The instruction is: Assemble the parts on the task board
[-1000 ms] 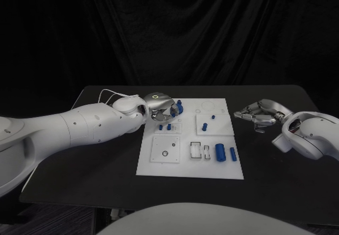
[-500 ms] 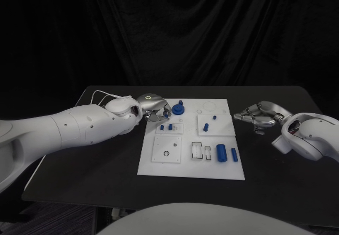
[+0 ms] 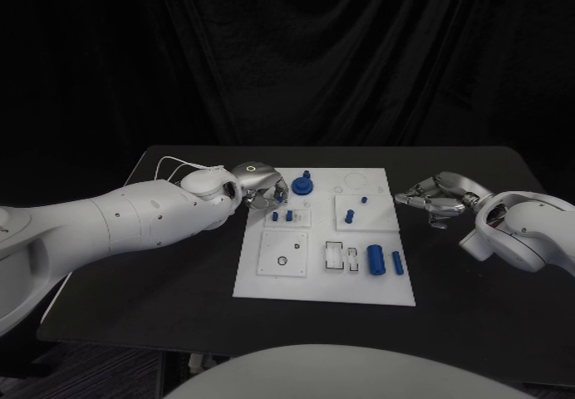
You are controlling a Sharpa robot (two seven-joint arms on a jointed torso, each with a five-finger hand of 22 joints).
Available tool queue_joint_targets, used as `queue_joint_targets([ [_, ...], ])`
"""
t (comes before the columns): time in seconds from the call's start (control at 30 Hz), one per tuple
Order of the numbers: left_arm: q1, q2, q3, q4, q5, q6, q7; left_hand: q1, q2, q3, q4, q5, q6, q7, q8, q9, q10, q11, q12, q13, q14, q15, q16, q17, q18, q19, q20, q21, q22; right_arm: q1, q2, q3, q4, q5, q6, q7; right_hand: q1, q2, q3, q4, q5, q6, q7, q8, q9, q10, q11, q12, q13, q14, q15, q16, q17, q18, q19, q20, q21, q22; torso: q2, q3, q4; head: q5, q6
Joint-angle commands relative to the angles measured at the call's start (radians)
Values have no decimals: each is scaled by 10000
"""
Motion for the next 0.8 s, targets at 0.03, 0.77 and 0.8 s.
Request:
queue_joint_targets([
  [0.03,-31,65,6,-54,-16,-22,14,-97,-19,-20,-46,-52,41,2,-30,-7,72,16,-46,-7,-55,-5,-68,-9,-9,-63,28,-58,1845,-28,-26,6,13,7,78,-140,35,63,-67,-7,30,25,3,2,-12,-50,-19,-33,-7,-44,1,-18,-9,93,-56,0,-63,-12,6,11,-22,0,2],
  [0.77,-52,-14,7,90,-16,-674,16,-79,3,-7,-102,-4,135,14,-18,-37,238,4,-12,-3,-71,-14,-100,-54,-18,-47,29,-26,1856,-29,-36,6,12,7,112,-177,41,69,-68,-10,30,27,4,2,-14,-56,-19,-37,-11,-47,2,-16,-8,95,-63,1,-84,-19,1,18,-13,-31,2],
  [0.8,-52,-25,7,93,-16,-701,8,-74,3,-4,-111,6,147,17,-16,-40,254,4,-9,-2,-75,-16,-108,-68,-19,-43,29,-19,1859,-29,-35,6,10,7,114,-178,41,69,-68,-10,30,27,4,2,-14,-56,-19,-37,-11,-47,2,-16,-8,95,-63,1,-84,-19,-2,15,-13,-26,2],
])
